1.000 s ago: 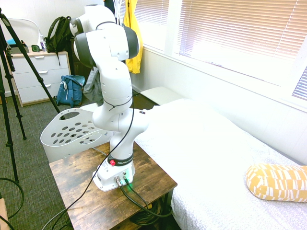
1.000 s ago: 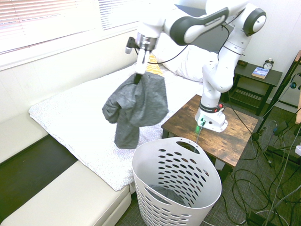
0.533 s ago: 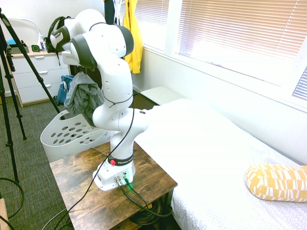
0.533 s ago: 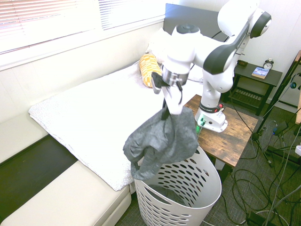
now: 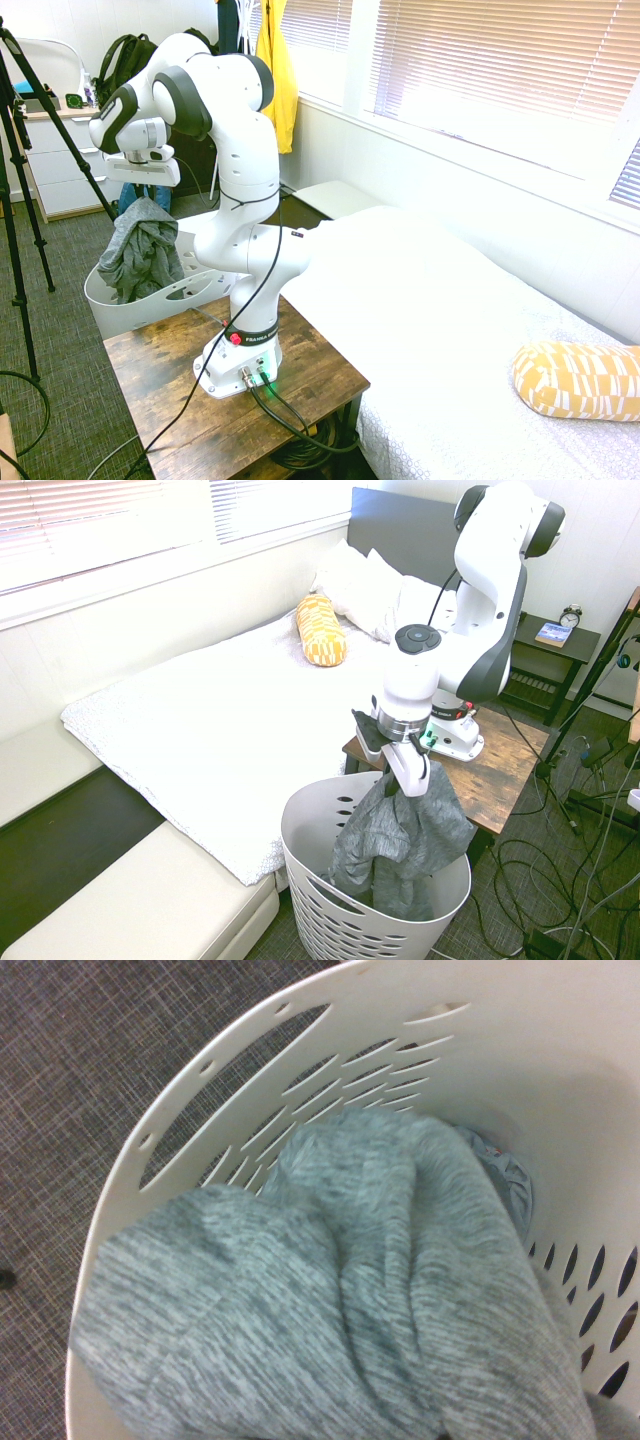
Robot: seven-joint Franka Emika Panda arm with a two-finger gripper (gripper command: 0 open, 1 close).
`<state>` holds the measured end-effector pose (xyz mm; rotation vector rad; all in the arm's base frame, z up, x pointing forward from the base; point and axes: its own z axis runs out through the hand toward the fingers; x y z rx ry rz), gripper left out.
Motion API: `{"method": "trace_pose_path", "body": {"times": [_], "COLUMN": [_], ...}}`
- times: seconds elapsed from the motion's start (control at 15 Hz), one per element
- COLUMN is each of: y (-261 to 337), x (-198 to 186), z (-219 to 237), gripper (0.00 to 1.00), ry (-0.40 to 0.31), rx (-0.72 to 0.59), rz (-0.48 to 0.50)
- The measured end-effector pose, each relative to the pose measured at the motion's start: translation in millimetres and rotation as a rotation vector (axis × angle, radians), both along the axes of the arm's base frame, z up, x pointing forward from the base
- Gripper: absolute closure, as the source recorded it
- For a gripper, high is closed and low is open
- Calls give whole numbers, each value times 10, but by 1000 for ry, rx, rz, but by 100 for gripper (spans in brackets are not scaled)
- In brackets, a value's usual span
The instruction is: Put my clothes in the laundry bag
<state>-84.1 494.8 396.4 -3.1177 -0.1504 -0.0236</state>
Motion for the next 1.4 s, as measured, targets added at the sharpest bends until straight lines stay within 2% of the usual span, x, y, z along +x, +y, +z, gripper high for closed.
{"method": "trace_pose_path", "body": {"times": [1.0,1.2,1.4], "y": [2,-15,-168], "x": [191,693,1459], "z": [-47,-82,-156], "gripper": [0,0,0], "ry": [-4,-24,-76], "rx": [-7,-23,-53], "rz": [-15,-58,-126]}}
